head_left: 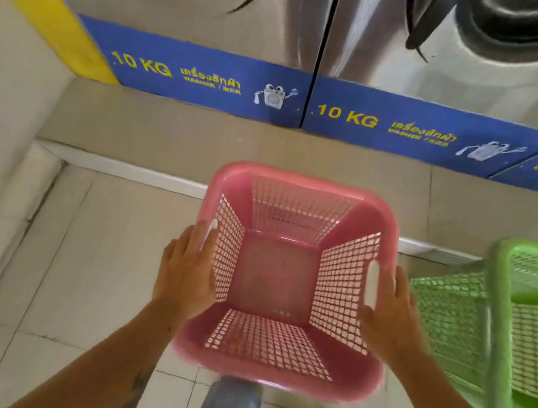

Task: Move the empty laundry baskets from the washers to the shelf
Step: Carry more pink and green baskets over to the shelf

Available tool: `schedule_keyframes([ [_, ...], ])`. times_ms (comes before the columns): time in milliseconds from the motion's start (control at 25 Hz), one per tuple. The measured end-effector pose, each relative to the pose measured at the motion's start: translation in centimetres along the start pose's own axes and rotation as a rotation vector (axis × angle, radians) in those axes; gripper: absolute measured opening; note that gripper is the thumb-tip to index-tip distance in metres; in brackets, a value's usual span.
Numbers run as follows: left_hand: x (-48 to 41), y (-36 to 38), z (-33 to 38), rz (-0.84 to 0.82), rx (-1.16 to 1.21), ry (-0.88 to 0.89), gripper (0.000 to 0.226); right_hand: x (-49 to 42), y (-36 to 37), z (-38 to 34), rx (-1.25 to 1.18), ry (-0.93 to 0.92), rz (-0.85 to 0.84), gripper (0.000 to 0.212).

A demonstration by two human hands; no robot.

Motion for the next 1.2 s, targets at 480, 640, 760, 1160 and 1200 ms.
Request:
schedule_keyframes([
  [480,-3.3,3.2,-2.4,0.029,0.165,-0.085,0.097,-6.2,0.9,0.4,0.124,-0.056,0.136,0.091],
  [640,0.3,-3.3,-2.2,0.097,0.175,-0.171,0.090,-4.2,-5.7,-1.2,0.072,-0.171,0.131,0.094],
  [760,6.0,-8.8,-1.2,0.132,0.168,-0.221,0.089,-0.5,-10.3,-2.0,0.030,-0.280,0.148,0.095],
  [1160,32.7,-22.1,5.9,0.350,0.138,-0.671,0.074,15.8,-21.3,-4.4,0.074,-0.763,0.186,0.081],
  [1200,35.8,-22.9,6.3,0.374,0.143,-0.711,0.073,17.6,-21.6,-5.1,0.094,-0.810,0.175,0.083],
])
Point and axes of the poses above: each hand's wrist, its own x-axis away from the middle knuckle, its own y-axis out of the palm, z = x × y, the point moved 1 cm from there along -x, towards the middle knuckle, and after that the axes turned 8 degrees about z, right-handed, at the moved point
